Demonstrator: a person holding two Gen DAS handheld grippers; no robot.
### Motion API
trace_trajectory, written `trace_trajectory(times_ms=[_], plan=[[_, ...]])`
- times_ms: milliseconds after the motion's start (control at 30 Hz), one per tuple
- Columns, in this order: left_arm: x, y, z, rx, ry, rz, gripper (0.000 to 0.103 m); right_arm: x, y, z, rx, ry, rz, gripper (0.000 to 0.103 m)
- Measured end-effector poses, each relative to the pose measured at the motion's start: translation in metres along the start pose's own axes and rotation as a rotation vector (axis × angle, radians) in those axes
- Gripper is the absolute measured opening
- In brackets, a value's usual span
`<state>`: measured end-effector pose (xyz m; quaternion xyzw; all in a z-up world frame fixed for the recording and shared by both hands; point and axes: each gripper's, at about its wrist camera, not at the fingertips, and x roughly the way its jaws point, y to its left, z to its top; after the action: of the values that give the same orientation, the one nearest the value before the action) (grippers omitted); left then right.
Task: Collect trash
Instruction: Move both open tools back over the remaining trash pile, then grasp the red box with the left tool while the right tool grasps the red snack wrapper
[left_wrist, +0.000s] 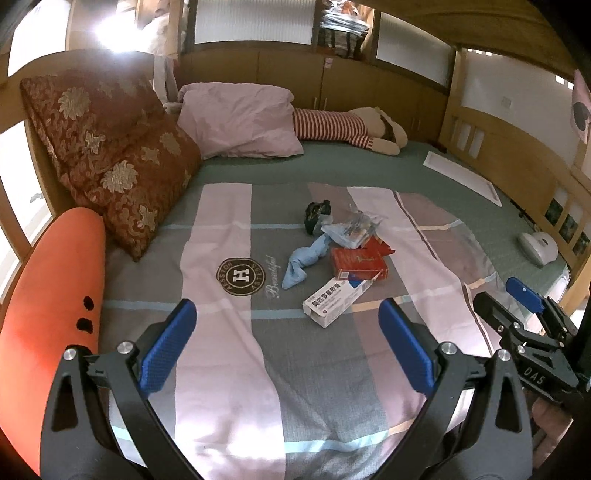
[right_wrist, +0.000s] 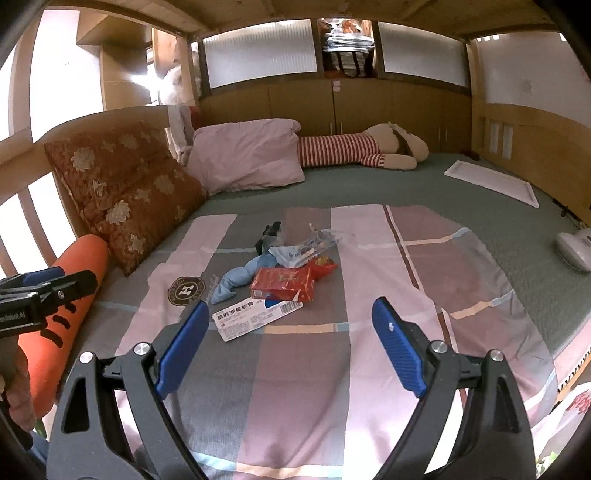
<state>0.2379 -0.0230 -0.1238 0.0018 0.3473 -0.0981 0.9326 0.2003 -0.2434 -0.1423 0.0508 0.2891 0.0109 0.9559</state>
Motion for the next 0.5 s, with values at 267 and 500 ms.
trace_trajectory(times_ms=[267,500], plan=[[0.003,0.005,0.003,-0.024,0.001,0.01,0.098,0.051,0.015,0.007,-0.003,0.089,0.024,0.088],[0.007,0.012,0.008,-0.044,0.001,0.021,0.099,0.123,0.003,0.017,0.022,0.161,-0.03,0.088]])
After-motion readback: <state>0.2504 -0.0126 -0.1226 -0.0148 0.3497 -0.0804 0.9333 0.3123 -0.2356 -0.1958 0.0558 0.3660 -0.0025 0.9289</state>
